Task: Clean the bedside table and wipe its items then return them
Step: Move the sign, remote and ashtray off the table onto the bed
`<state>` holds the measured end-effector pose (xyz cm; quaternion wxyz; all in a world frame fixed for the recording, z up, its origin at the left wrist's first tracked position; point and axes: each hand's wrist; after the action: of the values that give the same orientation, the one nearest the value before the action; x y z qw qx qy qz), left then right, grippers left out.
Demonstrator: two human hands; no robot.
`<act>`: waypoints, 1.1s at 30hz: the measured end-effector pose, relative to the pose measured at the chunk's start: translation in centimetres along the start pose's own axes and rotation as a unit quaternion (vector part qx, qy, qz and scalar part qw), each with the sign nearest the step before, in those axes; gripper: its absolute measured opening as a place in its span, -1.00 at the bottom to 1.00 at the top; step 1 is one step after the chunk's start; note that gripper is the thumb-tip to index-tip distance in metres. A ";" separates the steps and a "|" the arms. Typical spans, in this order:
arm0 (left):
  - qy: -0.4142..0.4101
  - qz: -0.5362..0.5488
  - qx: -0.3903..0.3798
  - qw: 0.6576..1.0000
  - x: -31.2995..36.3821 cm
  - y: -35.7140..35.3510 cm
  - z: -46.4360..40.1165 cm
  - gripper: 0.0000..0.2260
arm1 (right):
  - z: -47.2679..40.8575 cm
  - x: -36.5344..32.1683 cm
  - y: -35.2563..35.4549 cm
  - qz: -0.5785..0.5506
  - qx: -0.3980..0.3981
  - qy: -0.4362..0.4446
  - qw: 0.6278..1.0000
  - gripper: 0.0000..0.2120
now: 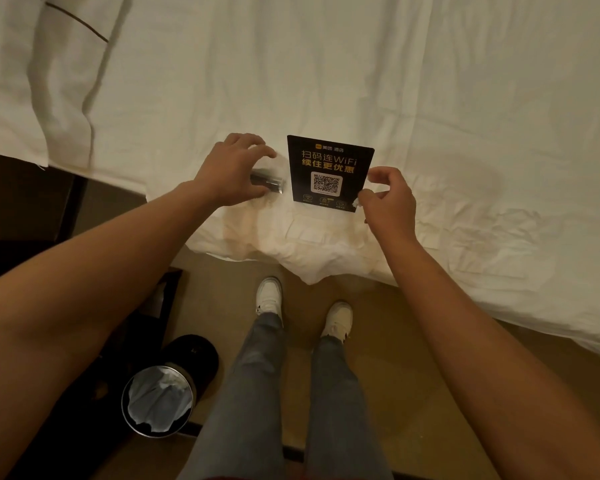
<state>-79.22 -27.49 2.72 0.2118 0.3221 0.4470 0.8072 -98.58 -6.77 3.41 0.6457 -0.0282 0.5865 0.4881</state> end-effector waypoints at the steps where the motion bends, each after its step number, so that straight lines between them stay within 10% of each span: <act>1: 0.005 -0.003 0.008 1.000 -0.4 0.1 0.4 -0.40 | 0.1 0.1 0.0 0.005 0.005 0.003 1.000 -0.65; 19: 0.115 0.060 0.161 0.979 -3.1 1.8 7.1 -0.26 | 4.4 -3.3 1.2 0.057 0.171 0.182 0.967 -0.52; 33: 0.272 0.089 0.253 0.924 -5.2 -1.0 18.8 -0.38 | 9.6 -7.7 -2.8 0.062 -0.036 0.370 0.926 -0.56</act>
<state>-62.24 -19.24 7.51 -0.0787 0.1717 0.6467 0.7390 -88.48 -6.94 10.91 0.3497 -0.1938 0.7664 0.5027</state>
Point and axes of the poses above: each hand's wrist, its own z-axis away from the middle knuckle, its own y-axis out of the back of the hand, x = y × z, and after that the axes turned 6 degrees about y, right-handed
